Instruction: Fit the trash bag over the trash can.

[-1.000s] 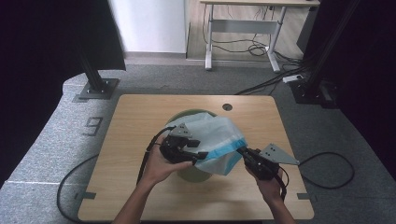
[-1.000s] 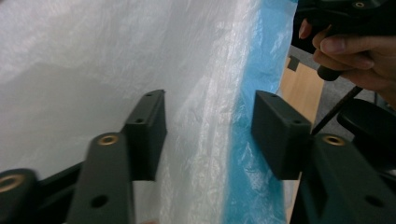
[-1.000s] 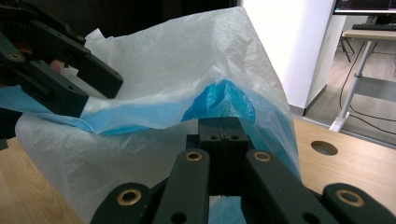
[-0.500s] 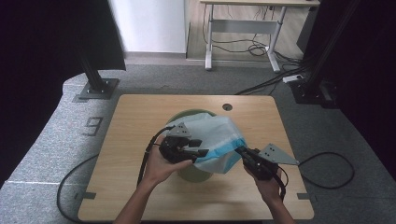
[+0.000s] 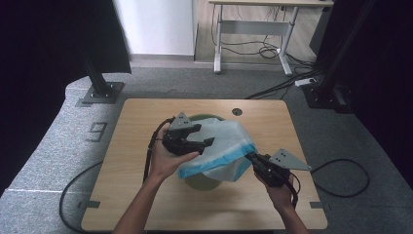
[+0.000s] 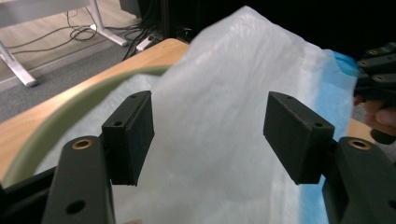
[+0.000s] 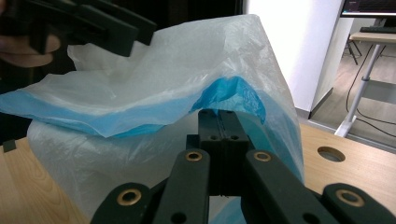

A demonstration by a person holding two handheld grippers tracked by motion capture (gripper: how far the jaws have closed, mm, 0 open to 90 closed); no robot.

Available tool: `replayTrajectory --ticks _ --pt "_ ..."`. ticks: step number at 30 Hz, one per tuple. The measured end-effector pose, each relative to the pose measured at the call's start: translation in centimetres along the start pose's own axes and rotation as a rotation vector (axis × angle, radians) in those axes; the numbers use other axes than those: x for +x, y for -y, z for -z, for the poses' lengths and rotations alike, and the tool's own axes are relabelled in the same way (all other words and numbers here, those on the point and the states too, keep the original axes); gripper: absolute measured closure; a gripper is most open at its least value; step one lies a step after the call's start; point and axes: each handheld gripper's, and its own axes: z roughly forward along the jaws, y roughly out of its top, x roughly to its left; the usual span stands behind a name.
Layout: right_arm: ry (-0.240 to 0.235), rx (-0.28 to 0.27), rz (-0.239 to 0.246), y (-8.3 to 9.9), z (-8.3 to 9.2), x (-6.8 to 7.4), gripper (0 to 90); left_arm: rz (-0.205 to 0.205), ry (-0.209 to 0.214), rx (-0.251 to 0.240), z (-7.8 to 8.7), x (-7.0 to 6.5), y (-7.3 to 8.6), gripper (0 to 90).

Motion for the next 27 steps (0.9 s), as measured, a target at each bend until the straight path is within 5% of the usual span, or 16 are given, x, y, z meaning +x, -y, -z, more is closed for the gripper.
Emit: replayTrajectory --ticks 8,12,22,27 --pt "0.001 -0.001 0.001 -0.1 0.0 -0.1 88.6 -0.037 0.022 0.082 -2.2 0.0 -1.2 39.1" --pt "0.0 -0.002 0.001 -0.1 0.0 -0.1 88.6 -0.022 0.036 0.113 -3.0 0.2 -1.2 43.4" --pt "-0.009 -0.015 0.008 -0.5 -0.3 0.1 88.6 -0.016 0.161 0.104 -3.5 -1.1 -2.0 36.7" --pt "-0.02 -0.026 0.02 -0.6 -0.4 0.5 88.6 -0.025 0.183 0.106 -3.8 -1.8 -2.2 35.7"
